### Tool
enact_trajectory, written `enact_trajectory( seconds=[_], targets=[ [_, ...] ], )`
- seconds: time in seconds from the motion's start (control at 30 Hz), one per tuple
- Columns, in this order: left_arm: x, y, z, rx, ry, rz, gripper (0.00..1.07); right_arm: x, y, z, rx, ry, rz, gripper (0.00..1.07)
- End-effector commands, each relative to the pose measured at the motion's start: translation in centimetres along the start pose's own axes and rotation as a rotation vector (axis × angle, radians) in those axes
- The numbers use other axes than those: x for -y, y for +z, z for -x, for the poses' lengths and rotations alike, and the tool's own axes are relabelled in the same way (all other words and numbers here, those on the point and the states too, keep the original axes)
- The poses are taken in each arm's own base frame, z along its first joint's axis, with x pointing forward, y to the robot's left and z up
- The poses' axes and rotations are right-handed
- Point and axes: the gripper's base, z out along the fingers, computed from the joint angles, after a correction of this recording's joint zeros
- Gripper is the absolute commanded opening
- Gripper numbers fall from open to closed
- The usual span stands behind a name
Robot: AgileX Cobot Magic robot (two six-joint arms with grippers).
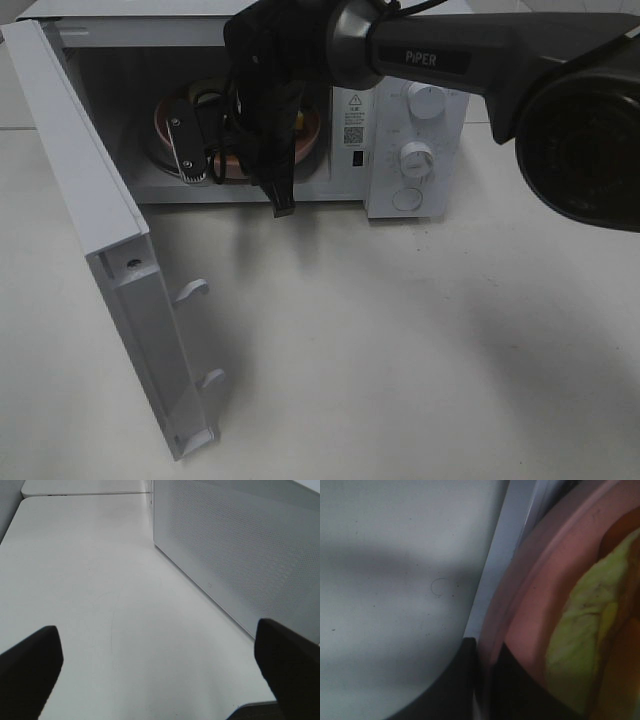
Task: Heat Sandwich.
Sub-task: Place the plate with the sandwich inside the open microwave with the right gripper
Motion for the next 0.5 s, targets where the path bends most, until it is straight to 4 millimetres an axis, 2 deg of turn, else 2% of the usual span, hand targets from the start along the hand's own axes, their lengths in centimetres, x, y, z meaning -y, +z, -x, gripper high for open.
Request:
enact_trajectory(
  seconds=[0.03, 0.2, 0.23, 0.33, 0.37, 0.4, 0.47, 0.5],
  targets=[
    [0.03, -0.24, -0.21, 0.018, -0.001, -0.001, 1.00, 0.74, -0.46, 0.05, 0.011, 0.009, -0.053, 0.07],
    [0.03, -0.24, -0.21, 0.018, -0.001, -0.001, 1.00, 0.85, -0.47, 0.09, 0.017, 0.030, -0.065, 0.16],
    [0.03, -0.24, -0.21, 0.018, -0.001, -0.001, 1.00, 0.85, -0.47, 0.09, 0.017, 0.036, -0.065, 0.24],
    [0.03, -0.24, -0.21, 0.018, -0.001, -0.001, 1.00, 0.86, -0.47, 0.09, 0.018, 0.068, -0.066, 0.40],
    [0.03, -0.24, -0.21, 0.018, -0.001, -0.001, 1.00, 0.86, -0.47, 0.09, 0.018, 0.068, -0.066, 0.40],
    [0.03, -0.24, -0.21, 0.018, -0.001, -0.001, 1.00, 0.86, -0.47, 0.09, 0.019, 0.075, -0.066, 0.50],
    [0.03, -0.24, -0.21, 0.018, -0.001, -0.001, 1.00, 0.85, -0.47, 0.10, 0.020, 0.090, -0.065, 0.61],
    [0.03, -0.24, -0.21, 0.018, -0.001, -0.001, 1.00, 0.85, -0.47, 0.10, 0.020, 0.090, -0.065, 0.61]
  ],
)
